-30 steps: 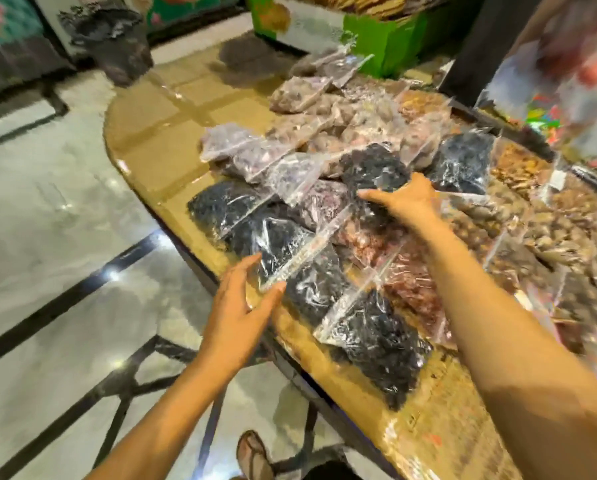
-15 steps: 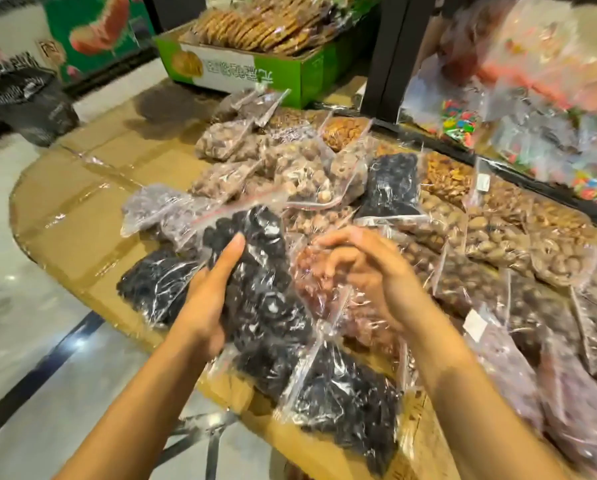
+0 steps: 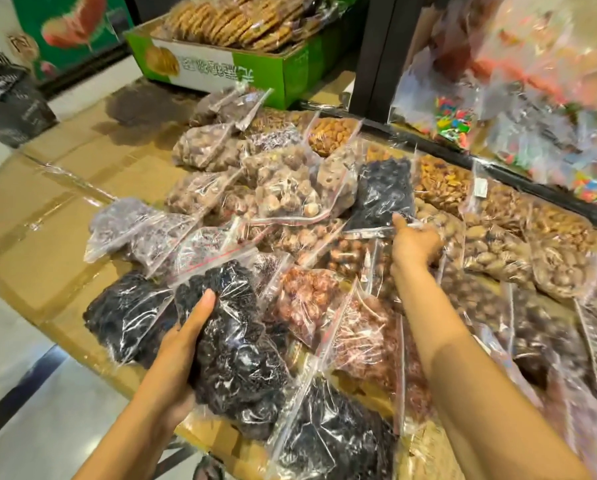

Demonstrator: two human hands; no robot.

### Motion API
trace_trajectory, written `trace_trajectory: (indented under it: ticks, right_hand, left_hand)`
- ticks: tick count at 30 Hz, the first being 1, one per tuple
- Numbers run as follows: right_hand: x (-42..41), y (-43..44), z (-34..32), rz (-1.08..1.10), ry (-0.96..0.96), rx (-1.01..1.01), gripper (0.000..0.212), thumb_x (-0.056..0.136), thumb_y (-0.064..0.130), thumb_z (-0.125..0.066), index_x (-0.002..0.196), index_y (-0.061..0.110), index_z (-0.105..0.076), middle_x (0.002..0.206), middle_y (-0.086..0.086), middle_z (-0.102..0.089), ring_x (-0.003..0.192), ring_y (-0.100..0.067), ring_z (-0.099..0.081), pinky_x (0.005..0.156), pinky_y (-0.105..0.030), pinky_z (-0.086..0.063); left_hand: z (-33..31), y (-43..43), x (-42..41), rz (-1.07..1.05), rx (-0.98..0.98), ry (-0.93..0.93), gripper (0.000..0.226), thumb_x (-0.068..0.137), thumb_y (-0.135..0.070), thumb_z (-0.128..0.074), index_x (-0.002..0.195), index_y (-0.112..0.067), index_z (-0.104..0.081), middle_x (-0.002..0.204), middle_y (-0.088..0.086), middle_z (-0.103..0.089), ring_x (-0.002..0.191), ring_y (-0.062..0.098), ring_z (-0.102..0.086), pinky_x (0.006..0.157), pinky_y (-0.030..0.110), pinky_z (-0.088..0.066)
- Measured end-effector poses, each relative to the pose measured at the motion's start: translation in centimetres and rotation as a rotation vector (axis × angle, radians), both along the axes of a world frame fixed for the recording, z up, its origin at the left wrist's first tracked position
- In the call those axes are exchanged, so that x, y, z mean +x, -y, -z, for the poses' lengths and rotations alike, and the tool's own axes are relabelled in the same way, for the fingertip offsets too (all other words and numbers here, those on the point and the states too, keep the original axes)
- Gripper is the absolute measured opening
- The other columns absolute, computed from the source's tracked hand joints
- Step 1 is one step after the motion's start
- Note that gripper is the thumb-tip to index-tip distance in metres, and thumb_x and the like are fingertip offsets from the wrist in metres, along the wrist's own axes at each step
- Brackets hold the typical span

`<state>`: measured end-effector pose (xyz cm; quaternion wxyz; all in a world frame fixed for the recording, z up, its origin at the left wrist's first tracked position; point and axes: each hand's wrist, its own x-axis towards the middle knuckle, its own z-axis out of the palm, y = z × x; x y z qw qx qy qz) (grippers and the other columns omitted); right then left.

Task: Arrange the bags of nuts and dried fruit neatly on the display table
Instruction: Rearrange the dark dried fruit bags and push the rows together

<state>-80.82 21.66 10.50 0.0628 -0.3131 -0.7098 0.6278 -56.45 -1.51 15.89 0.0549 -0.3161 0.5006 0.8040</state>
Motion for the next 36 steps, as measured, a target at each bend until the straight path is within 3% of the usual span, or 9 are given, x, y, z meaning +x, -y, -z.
trace_trajectory:
  ticks: [3, 6, 10, 13, 19, 23, 28, 32, 36]
  right_hand:
    - [0.3, 1.6, -1.1, 0.088, -0.078, -0.092, 0.031, 0.082, 0.022, -0.071, 0.071, 0.019, -0.043, 0.082, 0.003, -0.052, 0.087, -0.018, -0.049, 0.078, -0.025, -0.037]
    - [0.3, 2.2, -2.7, 0.107, -0.123, -0.188, 0.033, 0.085, 0.019, -0.068, 0.07, 0.017, -0.039, 0.076, 0.009, -0.044, 0.088, -0.015, -0.047, 0.078, -0.021, -0.036]
    - [1.5, 3.1, -4.3, 0.026, -0.322, 0.039, 0.015, 0.089, 0.016, -0.063, 0.074, 0.013, -0.059, 0.072, 0.002, -0.054, 0.07, -0.007, -0.048, 0.073, -0.026, -0.04]
    - [3.2, 5.4, -7.9, -0.027, -0.506, 0.271, 0.038, 0.092, 0.012, -0.05, 0.055, 0.017, -0.044, 0.056, 0.001, -0.039, 0.054, -0.001, -0.034, 0.056, -0.029, -0.033]
    - [8.2, 9.1, -15.9, 0.01, -0.709, 0.498, 0.039, 0.085, 0.015, -0.047, 0.055, 0.024, -0.025, 0.055, 0.009, -0.019, 0.052, -0.001, -0.019, 0.05, -0.026, -0.015]
    - [13.2, 9.5, -16.8, -0.009, -0.69, 0.474, 0.034, 0.085, 0.019, -0.051, 0.053, 0.014, -0.04, 0.056, 0.01, -0.027, 0.059, -0.008, -0.024, 0.054, -0.035, -0.02]
    - [17.7, 12.1, -16.2, 0.012, -0.661, 0.435, 0.03, 0.085, 0.025, -0.055, 0.056, 0.019, -0.05, 0.058, 0.006, -0.036, 0.058, -0.01, -0.027, 0.054, -0.035, -0.018]
    - [20.5, 14.0, -14.7, -0.052, -0.64, 0.416, 0.039, 0.091, 0.017, -0.05, 0.054, 0.013, -0.038, 0.048, 0.012, -0.026, 0.051, 0.0, -0.021, 0.048, -0.022, -0.018]
    - [21.2, 14.3, -13.5, 0.003, -0.608, 0.31, 0.018, 0.085, 0.03, -0.055, 0.069, 0.02, -0.055, 0.057, 0.004, -0.042, 0.058, -0.012, -0.034, 0.054, -0.02, -0.029]
  left_hand:
    - [0.4, 1.1, 0.3, 0.048, 0.02, -0.01, 0.05, 0.051, -0.06, -0.08, 0.082, -0.02, -0.079, 0.099, 0.013, -0.075, 0.088, 0.028, -0.072, 0.066, 0.035, -0.06]
    - [0.3, 2.5, 0.9, 0.025, 0.032, -0.018, 0.034, 0.066, -0.053, -0.068, 0.078, -0.024, -0.08, 0.096, 0.01, -0.075, 0.085, 0.026, -0.073, 0.07, 0.037, -0.059]
    - [0.7, 6.0, 1.8, 0.015, -0.009, 0.016, 0.077, 0.059, -0.061, -0.079, 0.118, -0.015, -0.065, 0.114, 0.012, -0.07, 0.103, 0.032, -0.067, 0.098, 0.045, -0.045]
    - [0.7, 9.7, 2.6, 0.025, -0.031, 0.042, 0.101, 0.042, -0.067, -0.084, 0.125, -0.015, -0.06, 0.118, 0.012, -0.068, 0.106, 0.032, -0.066, 0.098, 0.047, -0.046]
    - [0.2, 18.7, 3.2, 0.106, -0.077, -0.102, 0.088, 0.018, -0.073, -0.082, 0.091, -0.025, -0.077, 0.092, 0.005, -0.076, 0.08, 0.02, -0.073, 0.061, 0.035, -0.06]
    - [0.8, 25.6, 0.2, 0.281, -0.48, -0.209, 0.073, 0.036, -0.073, -0.079, 0.079, -0.014, -0.072, 0.075, -0.001, -0.075, 0.061, 0.007, -0.068, 0.056, 0.019, -0.055]
    - [0.9, 27.9, -4.4, 0.783, -0.858, -0.261, 0.015, 0.075, -0.02, -0.078, 0.074, -0.019, -0.063, 0.05, -0.024, -0.062, 0.05, -0.014, -0.055, 0.058, 0.009, -0.041]
    - [2.8, 29.3, -5.9, 0.838, -1.264, -0.217, 0.058, 0.078, -0.066, -0.055, 0.106, -0.017, -0.066, 0.094, 0.005, -0.073, 0.092, 0.019, -0.065, 0.075, 0.032, -0.046]
    - [3.7, 27.5, -3.3, 0.79, -1.163, -0.221, 0.098, 0.071, -0.086, -0.034, 0.145, -0.022, -0.032, 0.15, 0.007, -0.039, 0.136, 0.027, -0.037, 0.11, 0.043, -0.032]
